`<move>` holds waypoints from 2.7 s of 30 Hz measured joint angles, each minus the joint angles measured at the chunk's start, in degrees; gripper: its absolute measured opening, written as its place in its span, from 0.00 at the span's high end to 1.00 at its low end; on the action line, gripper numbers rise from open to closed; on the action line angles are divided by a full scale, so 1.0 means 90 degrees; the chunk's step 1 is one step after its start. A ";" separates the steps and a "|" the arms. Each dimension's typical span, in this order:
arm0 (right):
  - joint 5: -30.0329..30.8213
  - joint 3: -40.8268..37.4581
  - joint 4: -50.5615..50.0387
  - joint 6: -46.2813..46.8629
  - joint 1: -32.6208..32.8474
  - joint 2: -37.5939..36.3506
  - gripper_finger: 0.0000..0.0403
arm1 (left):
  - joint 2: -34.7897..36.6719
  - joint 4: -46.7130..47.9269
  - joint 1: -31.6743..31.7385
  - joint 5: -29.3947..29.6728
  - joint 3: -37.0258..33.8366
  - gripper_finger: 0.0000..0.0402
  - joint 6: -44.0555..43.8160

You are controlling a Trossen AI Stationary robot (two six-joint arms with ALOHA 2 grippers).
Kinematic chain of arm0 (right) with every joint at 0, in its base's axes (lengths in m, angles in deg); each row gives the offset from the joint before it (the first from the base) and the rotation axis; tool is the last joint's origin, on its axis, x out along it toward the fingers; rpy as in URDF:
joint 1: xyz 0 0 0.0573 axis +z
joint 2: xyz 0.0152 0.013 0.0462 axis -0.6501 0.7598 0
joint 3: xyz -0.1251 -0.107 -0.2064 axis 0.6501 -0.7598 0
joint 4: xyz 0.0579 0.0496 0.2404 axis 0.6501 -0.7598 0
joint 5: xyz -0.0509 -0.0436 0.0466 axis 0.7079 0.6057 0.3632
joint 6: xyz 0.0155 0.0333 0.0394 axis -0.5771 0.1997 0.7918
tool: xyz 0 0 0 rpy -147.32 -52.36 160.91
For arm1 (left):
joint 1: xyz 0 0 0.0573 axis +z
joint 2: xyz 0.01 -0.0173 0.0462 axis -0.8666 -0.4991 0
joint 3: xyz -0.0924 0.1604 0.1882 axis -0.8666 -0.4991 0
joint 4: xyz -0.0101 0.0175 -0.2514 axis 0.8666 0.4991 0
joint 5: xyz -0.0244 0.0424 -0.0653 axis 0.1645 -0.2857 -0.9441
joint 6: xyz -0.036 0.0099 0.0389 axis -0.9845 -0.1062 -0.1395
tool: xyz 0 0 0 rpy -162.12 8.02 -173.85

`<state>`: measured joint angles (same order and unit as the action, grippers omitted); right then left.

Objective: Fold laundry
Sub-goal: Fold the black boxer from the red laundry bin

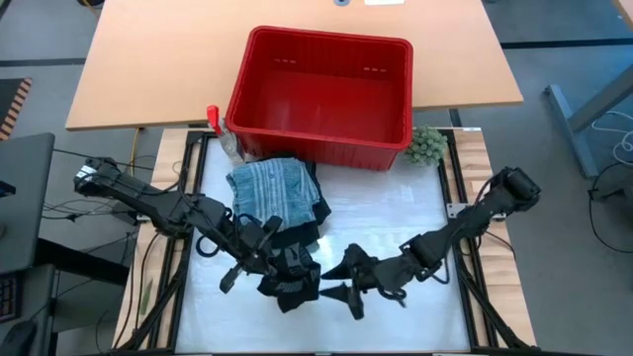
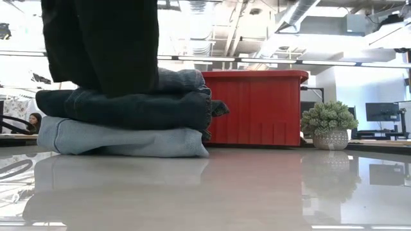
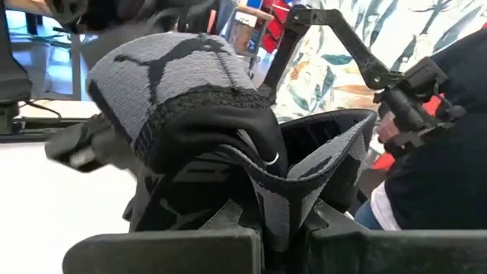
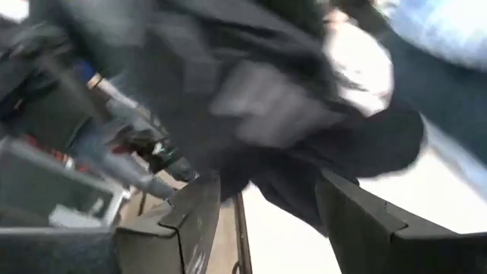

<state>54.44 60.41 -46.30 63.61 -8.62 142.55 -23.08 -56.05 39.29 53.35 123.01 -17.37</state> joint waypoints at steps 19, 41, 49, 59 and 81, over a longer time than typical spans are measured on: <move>0.0329 -0.0752 0.1815 0.1101 0.0173 0.0011 0.40 | -0.0002 0.0409 -0.0026 0.0017 0.0000 1.00 0.0224; 0.0991 -0.0752 0.1821 0.0078 0.0260 0.0008 0.40 | -0.0002 0.0685 -0.0569 0.1427 0.0000 1.00 0.0217; 0.1254 -0.0752 0.1803 0.0077 0.0062 0.0008 0.65 | -0.0092 0.0352 -0.0696 0.2456 0.0000 1.00 -0.0091; 0.0411 -0.0752 0.1764 -0.1644 0.0498 -0.0093 0.95 | -0.0277 0.0265 -0.1087 0.3023 0.0000 1.00 0.0181; 0.1228 -0.0749 -0.3774 -0.4146 0.1098 -0.1709 0.96 | -0.2518 -0.0625 -0.0121 0.4060 0.1146 1.00 0.5149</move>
<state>65.49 53.67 -80.26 26.29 1.27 127.17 -45.75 -61.68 38.20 89.89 133.32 28.98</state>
